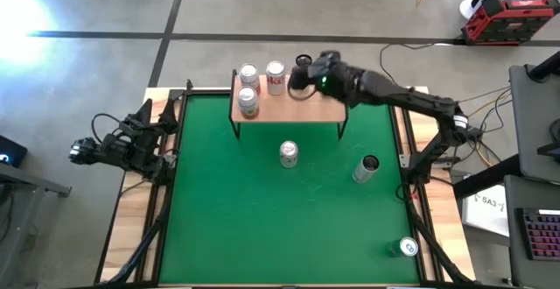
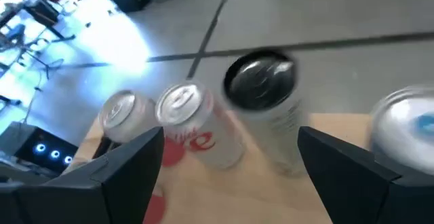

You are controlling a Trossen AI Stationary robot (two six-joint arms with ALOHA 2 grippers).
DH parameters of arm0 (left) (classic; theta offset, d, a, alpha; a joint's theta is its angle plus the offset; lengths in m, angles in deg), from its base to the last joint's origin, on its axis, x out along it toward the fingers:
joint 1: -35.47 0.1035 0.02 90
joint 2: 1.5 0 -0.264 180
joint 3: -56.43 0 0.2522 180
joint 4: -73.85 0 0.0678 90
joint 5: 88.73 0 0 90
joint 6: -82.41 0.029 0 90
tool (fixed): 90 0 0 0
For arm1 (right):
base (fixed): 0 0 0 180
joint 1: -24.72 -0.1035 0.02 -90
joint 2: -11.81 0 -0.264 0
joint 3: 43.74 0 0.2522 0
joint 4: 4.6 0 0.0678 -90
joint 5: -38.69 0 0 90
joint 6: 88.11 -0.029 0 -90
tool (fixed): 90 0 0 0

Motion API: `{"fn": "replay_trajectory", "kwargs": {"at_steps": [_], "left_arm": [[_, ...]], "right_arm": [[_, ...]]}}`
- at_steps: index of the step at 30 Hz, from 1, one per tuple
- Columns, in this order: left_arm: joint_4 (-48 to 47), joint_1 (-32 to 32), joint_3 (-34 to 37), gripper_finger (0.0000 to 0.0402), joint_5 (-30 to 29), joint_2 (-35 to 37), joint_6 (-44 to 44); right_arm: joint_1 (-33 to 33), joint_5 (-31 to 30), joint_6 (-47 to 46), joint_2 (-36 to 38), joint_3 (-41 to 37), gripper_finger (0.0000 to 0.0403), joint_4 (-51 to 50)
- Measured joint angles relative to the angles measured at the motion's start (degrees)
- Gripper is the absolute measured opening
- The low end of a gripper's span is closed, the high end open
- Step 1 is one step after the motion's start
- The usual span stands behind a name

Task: Place canned beverage on shelf
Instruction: Adjust the white-yellow soda can on the shelf

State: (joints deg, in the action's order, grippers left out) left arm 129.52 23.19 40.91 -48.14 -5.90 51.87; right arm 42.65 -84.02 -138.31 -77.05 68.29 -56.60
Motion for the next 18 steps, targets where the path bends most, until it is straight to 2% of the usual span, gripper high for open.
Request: {"fn": "replay_trajectory", "kwargs": {"at_steps": [4,8,11,18], "left_arm": [[-0.05,0.0,0.0,0.038,0.02,0.0,0.0],[-0.07,0.01,0.0,0.038,0.02,0.0,0.0],[-0.09,0.01,0.0,0.038,0.0,0.0,0.0],[-0.17,-0.02,0.0,0.038,0.02,0.0,0.0]], "right_arm": [[2.83,4.67,-3.85,-1.82,8.26,0.0329,-10.69],[4.87,8.03,-3.89,-5.08,16.31,0.0329,-18.8],[6.72,10.4,-0.19,-7.21,20.03,0.0329,-19.45],[9.57,10.77,7.26,-12.87,24.68,0.0329,-21.19]]}}
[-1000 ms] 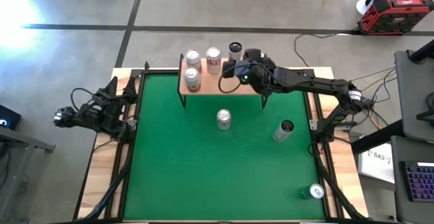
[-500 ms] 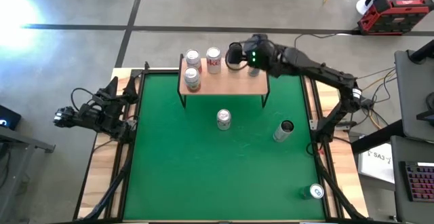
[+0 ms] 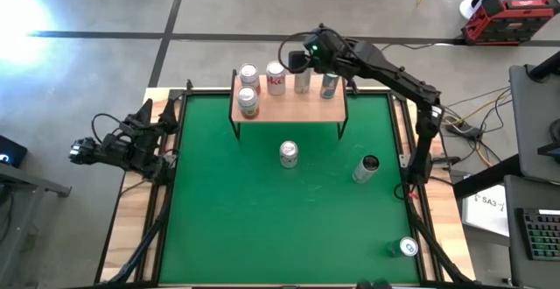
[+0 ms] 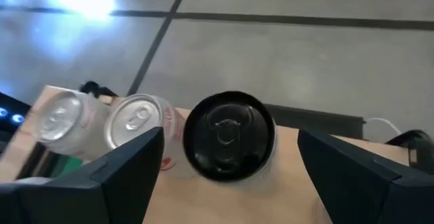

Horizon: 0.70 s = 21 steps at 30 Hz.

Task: Place canned beverage on shelf
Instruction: Adjust the white-yellow soda can on the shelf

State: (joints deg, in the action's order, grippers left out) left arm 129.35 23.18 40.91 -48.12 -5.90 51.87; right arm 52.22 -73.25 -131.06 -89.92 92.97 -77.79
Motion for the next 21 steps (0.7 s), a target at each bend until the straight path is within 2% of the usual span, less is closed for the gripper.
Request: {"fn": "replay_trajectory", "kwargs": {"at_steps": [7,21], "left_arm": [[-0.07,0.02,0.0,0.038,0.0,0.0,0.0],[-0.12,0.0,0.0,0.038,-0.01,0.0,0.0]], "right_arm": [[0.73,-0.11,4.89,-3.58,3.3,0.0329,-0.78],[0.66,-0.54,8.54,-4.96,3.42,0.0329,-1.39]]}}
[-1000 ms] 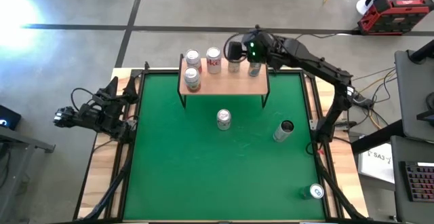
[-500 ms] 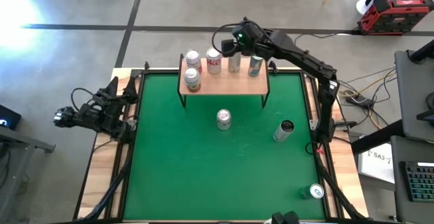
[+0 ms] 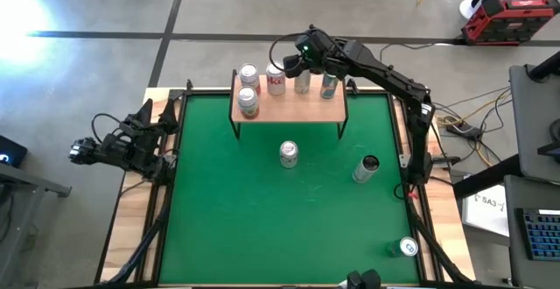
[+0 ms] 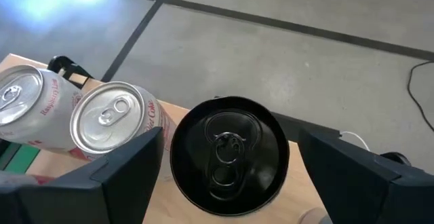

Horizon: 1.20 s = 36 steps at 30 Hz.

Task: Place canned beverage on shelf
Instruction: Adjust the white-yellow soda can on the shelf

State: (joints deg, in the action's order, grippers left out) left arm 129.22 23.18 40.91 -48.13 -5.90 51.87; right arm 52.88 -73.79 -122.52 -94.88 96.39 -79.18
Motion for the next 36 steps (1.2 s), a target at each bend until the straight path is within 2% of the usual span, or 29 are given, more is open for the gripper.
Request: {"fn": "replay_trajectory", "kwargs": {"at_steps": [36], "left_arm": [[-0.03,0.01,0.0,0.038,0.01,0.0,0.0]], "right_arm": [[-0.07,1.51,1.71,-0.11,-1.45,0.0327,-0.24]]}}
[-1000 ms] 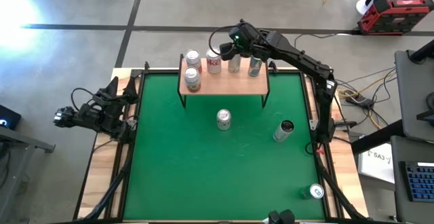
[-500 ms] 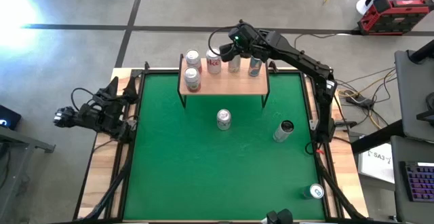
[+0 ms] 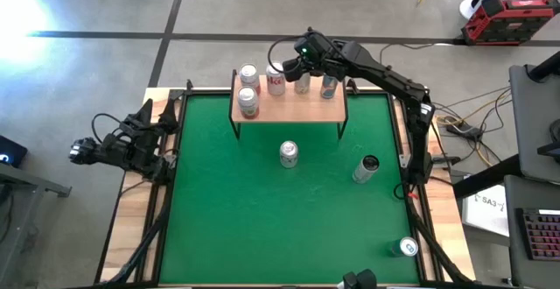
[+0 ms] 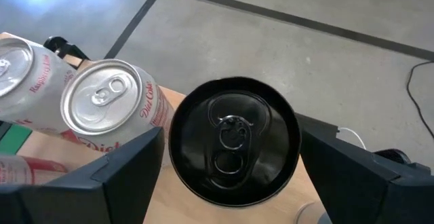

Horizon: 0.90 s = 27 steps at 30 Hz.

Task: Place canned beverage on shelf
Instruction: Adjust the white-yellow soda can on the shelf

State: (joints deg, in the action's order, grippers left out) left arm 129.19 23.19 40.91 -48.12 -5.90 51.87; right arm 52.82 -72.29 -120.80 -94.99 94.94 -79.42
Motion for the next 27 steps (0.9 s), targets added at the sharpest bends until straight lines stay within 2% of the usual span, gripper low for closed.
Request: {"fn": "replay_trajectory", "kwargs": {"at_steps": [23,27], "left_arm": [[0.0,-0.01,0.0,0.038,-0.01,0.0,0.0],[-0.02,0.0,0.0,0.038,-0.01,0.0,0.0]], "right_arm": [[-0.04,-0.02,-4.04,-0.06,-0.91,0.0326,0.48],[-0.07,-0.05,-4.32,-0.07,-1.23,0.031,0.45]]}}
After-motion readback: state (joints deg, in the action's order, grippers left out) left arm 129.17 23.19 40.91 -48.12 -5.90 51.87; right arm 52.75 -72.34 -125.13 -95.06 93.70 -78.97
